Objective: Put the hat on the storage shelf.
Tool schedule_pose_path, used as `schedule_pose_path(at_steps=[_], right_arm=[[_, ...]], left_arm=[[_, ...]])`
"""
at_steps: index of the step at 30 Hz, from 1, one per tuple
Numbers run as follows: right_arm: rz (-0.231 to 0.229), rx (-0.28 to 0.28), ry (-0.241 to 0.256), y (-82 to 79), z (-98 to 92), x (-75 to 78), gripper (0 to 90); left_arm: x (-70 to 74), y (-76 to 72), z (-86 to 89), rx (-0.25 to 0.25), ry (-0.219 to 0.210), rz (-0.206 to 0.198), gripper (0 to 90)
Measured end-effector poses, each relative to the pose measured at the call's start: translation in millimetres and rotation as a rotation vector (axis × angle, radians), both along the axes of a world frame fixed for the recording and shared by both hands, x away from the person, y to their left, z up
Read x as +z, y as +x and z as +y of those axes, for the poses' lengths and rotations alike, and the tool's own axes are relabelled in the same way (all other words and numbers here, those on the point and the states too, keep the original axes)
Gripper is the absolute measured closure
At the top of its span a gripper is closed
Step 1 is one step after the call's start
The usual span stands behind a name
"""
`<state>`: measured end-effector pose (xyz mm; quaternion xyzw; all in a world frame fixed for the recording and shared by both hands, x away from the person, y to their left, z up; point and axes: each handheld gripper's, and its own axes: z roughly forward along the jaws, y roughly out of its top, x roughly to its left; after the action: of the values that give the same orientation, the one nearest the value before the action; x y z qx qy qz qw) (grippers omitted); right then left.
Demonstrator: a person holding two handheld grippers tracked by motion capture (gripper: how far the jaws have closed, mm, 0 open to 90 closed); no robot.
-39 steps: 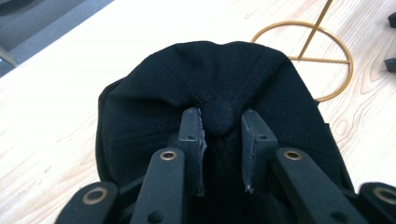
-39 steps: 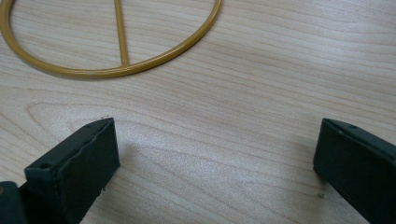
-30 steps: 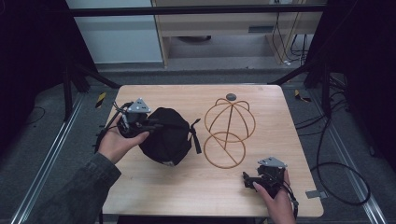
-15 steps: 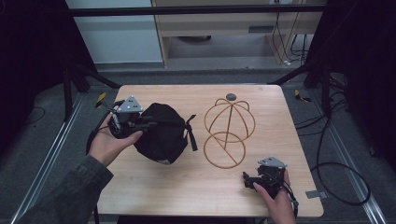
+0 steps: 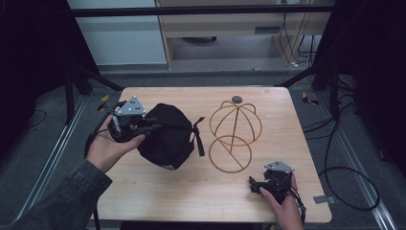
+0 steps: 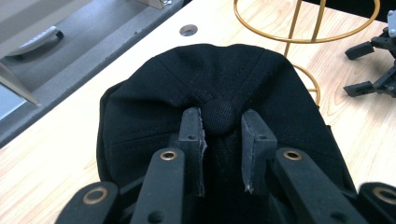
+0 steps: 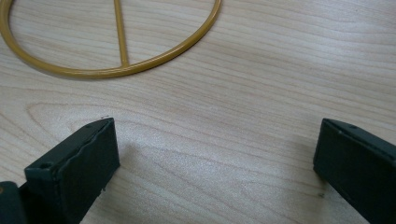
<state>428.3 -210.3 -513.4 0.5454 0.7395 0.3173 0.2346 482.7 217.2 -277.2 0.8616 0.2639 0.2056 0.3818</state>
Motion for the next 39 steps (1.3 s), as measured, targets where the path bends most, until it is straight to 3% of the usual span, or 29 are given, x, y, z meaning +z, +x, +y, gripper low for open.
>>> schedule_pose_path(at_steps=[9, 13, 21, 39], right_arm=[[0.0, 0.0, 0.0, 0.0, 0.0, 0.0, 0.4], [0.0, -0.001, 0.001, 0.0, 0.1, 0.0, 0.3], [-0.001, -0.013, -0.001, 1.0, 0.8, 0.0, 0.4], [0.001, -0.013, 0.0, 1.3, 0.7, 0.2, 0.4]], left_arm=[[13.2, -9.0, 14.7, -0.005, -0.034, -0.026, 72.6], [14.9, -12.3, 18.2, -0.008, -0.028, -0.029, 72.8], [20.0, -12.1, 14.6, -0.015, -0.025, -0.032, 72.8], [50.8, -18.0, 0.3, -0.044, -0.015, -0.079, 73.0]])
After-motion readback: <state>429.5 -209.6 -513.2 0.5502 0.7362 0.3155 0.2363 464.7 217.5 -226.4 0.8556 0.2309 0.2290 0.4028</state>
